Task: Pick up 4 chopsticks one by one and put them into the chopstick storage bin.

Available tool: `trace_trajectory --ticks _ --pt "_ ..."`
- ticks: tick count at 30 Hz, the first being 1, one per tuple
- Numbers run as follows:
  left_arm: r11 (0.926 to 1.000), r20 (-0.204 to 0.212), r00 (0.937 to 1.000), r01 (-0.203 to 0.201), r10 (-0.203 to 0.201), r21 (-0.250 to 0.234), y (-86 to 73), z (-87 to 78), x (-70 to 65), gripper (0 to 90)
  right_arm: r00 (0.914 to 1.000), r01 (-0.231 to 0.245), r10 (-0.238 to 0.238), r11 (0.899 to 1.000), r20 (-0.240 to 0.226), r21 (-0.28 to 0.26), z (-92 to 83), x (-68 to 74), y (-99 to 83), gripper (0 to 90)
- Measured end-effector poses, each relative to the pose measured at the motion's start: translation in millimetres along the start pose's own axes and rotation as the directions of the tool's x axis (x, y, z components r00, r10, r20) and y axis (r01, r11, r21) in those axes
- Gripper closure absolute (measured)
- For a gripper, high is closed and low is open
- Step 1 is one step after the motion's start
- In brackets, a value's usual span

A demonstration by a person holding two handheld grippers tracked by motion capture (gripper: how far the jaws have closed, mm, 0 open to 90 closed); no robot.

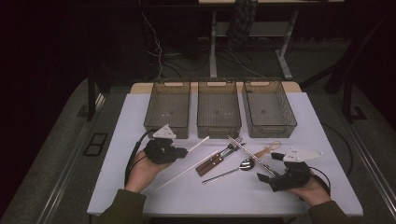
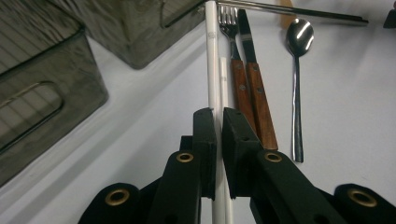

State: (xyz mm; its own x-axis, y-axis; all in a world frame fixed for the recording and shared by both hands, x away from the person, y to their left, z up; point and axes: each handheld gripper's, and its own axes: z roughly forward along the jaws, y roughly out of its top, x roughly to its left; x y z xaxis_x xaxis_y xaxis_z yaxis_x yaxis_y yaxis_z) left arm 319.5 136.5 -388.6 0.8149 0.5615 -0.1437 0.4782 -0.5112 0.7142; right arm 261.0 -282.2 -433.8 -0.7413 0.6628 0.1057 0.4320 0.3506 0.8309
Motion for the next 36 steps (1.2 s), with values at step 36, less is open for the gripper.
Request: trace_trajectory --ticks 36 --pt "0.9914 -0.077 0.9924 0.089 -0.096 -0.096 12.5 -35.5 44.7 83.7 0.9995 -0.022 0.022 1.0 0.024 0.004 0.1 0.2 -1.4 2.7"
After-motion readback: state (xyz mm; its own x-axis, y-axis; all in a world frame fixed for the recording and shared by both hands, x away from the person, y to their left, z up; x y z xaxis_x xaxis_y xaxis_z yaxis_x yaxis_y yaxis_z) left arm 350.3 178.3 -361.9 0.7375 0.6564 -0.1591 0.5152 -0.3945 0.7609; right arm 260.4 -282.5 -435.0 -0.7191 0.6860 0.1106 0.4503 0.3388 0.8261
